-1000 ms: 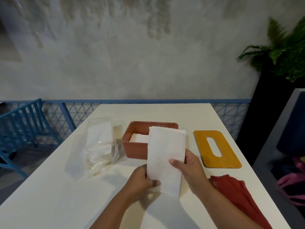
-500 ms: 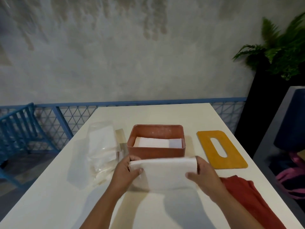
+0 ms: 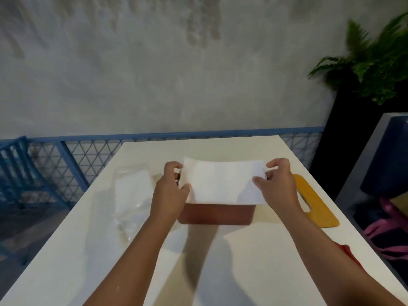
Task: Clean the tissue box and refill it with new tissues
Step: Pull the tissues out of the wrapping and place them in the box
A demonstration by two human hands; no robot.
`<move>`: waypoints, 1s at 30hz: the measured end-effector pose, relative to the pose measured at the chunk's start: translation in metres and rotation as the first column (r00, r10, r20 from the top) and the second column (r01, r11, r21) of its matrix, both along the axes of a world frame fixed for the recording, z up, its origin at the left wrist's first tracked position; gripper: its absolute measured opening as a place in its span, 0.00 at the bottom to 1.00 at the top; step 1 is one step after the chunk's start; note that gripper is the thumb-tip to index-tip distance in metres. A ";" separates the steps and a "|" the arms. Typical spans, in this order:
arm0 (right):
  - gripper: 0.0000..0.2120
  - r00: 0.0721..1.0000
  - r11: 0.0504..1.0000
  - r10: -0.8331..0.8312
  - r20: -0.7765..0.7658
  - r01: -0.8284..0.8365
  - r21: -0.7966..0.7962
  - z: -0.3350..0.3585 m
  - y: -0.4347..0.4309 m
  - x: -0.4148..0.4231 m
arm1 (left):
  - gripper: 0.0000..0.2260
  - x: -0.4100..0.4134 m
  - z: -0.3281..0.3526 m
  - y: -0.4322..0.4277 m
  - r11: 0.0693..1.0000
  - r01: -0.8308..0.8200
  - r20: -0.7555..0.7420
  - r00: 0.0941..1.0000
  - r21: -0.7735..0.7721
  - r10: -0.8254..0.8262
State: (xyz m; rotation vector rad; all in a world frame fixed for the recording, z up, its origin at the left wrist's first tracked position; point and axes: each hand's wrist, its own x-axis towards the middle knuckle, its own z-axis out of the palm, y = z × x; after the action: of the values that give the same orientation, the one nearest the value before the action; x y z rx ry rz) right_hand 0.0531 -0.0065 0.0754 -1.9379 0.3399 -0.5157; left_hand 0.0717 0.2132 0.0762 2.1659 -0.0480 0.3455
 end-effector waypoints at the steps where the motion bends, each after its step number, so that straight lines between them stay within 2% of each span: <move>1: 0.15 0.999 0.998 0.005 -0.043 -0.008 -0.063 0.002 0.003 0.010 | 0.17 0.012 0.001 -0.001 0.993 -0.004 -0.010 1.000 0.116 0.005; 5: 0.06 0.967 0.940 -0.001 -0.254 -0.086 -0.330 -0.009 0.014 0.039 | 0.14 0.046 -0.007 -0.012 0.840 0.098 -0.168 0.986 0.534 -0.009; 8: 0.08 0.936 0.834 -0.028 -0.352 -0.172 -0.523 -0.015 0.021 0.048 | 0.15 0.061 -0.016 -0.017 0.701 0.204 -0.286 0.958 0.683 -0.001; 11: 0.10 0.915 0.655 -0.068 -0.397 -0.259 -0.710 -0.023 0.025 0.054 | 0.13 0.066 -0.020 -0.024 0.611 0.263 -0.338 0.941 0.747 0.009; 13: 0.11 0.911 0.538 -0.101 -0.400 -0.289 -0.792 -0.027 0.026 0.057 | 0.12 0.070 -0.022 -0.028 0.591 0.287 -0.377 0.926 0.754 0.031; 16: 0.10 0.900 0.425 -0.131 -0.415 -0.327 -0.844 -0.030 0.027 0.060 | 0.14 0.076 -0.025 -0.034 0.583 0.357 -0.471 0.881 0.730 0.051; 19: 0.08 0.893 0.326 -0.132 -0.431 -0.371 -0.869 -0.030 0.029 0.063 | 0.14 0.075 -0.023 -0.038 0.520 0.446 -0.535 0.844 0.729 0.026; 22: 0.11 0.892 0.314 -0.132 -0.433 -0.377 -0.872 -0.023 0.029 0.064 | 0.19 0.070 -0.017 -0.034 0.537 0.488 -0.583 0.812 0.688 0.008; 24: 0.14 0.904 0.343 -0.107 -0.413 -0.357 -0.869 -0.014 0.031 0.058 | 0.21 0.062 -0.008 -0.023 0.630 0.473 -0.551 0.830 0.616 -0.086; 27: 0.14 0.969 0.460 0.014 -0.248 -0.226 -0.858 0.000 0.046 0.040 | 0.18 0.039 0.007 0.005 0.800 0.380 -0.327 0.913 0.464 -0.244; 30: 0.07 0.979 0.615 0.203 -0.011 -0.136 -0.776 0.003 0.071 0.016 | 0.17 0.007 0.007 0.043 0.913 0.205 -0.032 0.978 0.354 -0.208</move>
State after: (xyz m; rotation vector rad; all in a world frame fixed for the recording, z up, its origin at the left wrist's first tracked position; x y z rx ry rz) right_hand 0.0691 0.0644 0.0781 -2.7503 -0.1768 -0.6784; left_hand 0.0790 0.2561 0.0832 2.4891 -0.3677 0.2339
